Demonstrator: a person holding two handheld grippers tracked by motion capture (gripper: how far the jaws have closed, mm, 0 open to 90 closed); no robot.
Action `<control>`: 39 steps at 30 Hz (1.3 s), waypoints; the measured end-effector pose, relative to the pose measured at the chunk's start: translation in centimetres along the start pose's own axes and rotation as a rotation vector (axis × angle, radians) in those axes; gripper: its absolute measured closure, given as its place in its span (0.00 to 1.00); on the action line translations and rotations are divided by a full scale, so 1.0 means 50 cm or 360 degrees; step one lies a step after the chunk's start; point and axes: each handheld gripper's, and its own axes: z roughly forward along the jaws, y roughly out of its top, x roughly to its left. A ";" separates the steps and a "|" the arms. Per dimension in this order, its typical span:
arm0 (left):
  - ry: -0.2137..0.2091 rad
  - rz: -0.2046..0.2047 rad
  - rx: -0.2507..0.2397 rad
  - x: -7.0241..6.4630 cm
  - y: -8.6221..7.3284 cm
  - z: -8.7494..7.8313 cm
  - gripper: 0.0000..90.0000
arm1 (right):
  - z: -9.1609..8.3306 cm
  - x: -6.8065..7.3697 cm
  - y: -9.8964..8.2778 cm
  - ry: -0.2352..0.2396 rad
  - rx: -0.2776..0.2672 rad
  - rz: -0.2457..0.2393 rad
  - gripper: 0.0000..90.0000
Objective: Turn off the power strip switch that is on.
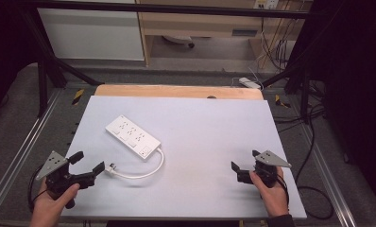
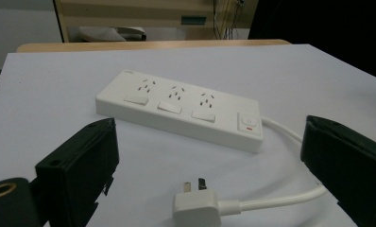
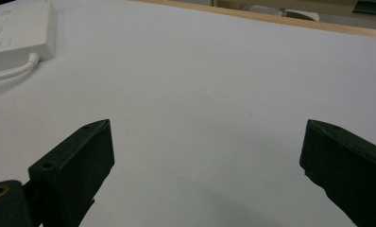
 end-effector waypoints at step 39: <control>-0.0008 -0.0018 0.0035 -0.019 0.076 0.023 0.07 | -0.003 0.001 0.005 0.0014 -0.0012 0.0007 0.03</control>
